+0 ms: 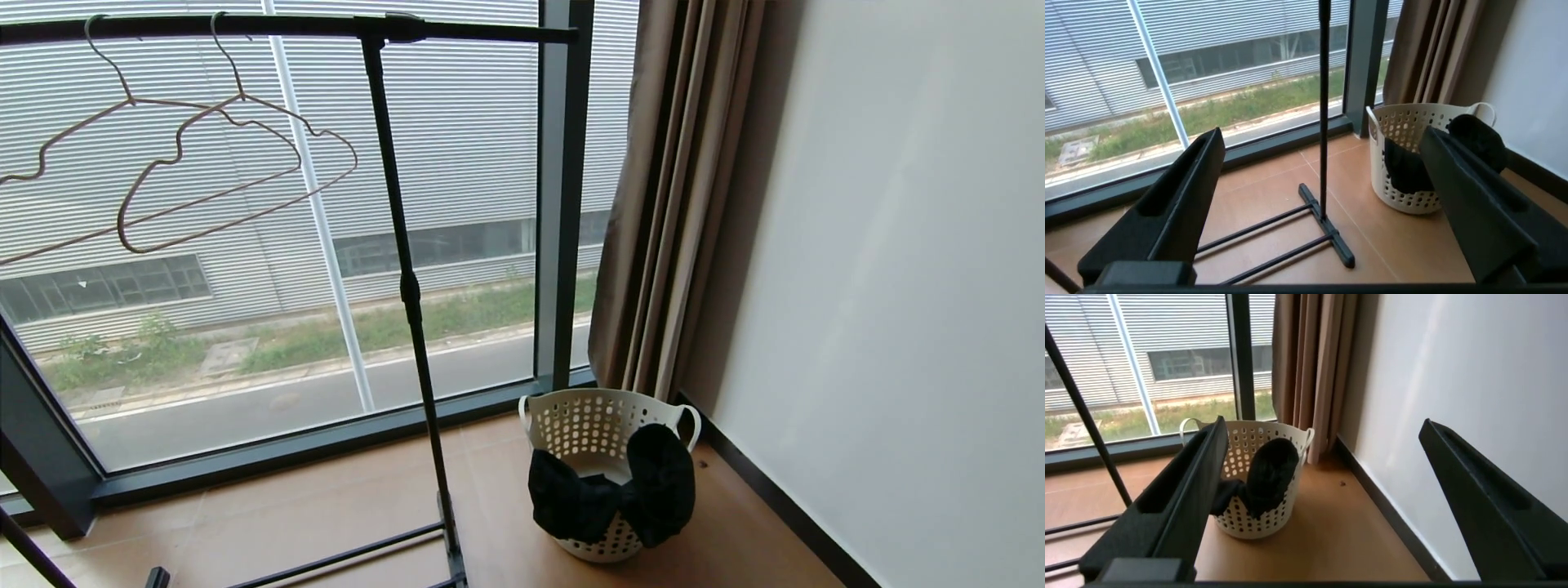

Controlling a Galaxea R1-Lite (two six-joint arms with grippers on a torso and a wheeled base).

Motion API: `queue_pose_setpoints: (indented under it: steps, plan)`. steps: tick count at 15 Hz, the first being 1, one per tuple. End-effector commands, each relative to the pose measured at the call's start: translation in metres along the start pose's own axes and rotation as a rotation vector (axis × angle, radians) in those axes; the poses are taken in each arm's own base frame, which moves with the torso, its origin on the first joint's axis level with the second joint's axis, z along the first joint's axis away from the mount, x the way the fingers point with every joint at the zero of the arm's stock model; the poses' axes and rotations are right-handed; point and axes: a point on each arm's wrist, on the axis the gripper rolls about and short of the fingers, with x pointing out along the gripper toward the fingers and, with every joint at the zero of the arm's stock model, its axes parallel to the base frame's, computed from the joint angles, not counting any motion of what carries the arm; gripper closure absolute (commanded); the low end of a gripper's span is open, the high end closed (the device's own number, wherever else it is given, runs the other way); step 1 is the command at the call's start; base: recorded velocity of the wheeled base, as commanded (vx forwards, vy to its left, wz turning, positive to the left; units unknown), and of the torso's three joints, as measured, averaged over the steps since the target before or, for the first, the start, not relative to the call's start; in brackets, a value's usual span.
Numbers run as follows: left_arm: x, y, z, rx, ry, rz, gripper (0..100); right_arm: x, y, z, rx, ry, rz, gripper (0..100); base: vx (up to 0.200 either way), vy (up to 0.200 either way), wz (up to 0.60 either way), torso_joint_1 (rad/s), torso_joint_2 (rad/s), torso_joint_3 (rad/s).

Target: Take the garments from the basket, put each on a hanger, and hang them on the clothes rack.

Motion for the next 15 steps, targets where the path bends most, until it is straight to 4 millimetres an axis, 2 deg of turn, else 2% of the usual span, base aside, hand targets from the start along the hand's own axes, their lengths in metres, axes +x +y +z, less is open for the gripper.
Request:
queue_pose_setpoints:
  steps: [1, 5, 9, 15]
  plan:
    - [0.0001, 0.0, 0.0, 0.0, 0.002, 0.001, 0, 0.0001, 0.0, 0.0, 0.0, 0.002, 0.0, 0, 0.2, 0.0, 0.0, 0.002, 0.0, -0.002]
    - [0.0001, 0.0, 0.0, 0.0, 0.002, 0.001, 0, 0.0001, 0.0, 0.0, 0.0, 0.002, 0.0, 0, 0.2, 0.0, 0.0, 0.006, 0.0, 0.004]
    - [0.0001, 0.0, -0.0001, -0.002, 0.002, 0.0, 0, 0.0001, 0.0, 0.0, 0.0, 0.002, 0.0, 0, 0.0, -0.2, 0.0, 0.01, 0.0, 0.0]
    - [0.0, 0.0001, -0.0001, -0.003, 0.0, 0.006, 0, 0.0001, 0.0, 0.0, 0.0, 0.002, 0.0, 0, 0.0, 0.0, 0.0, 0.0, 0.0, 0.0]
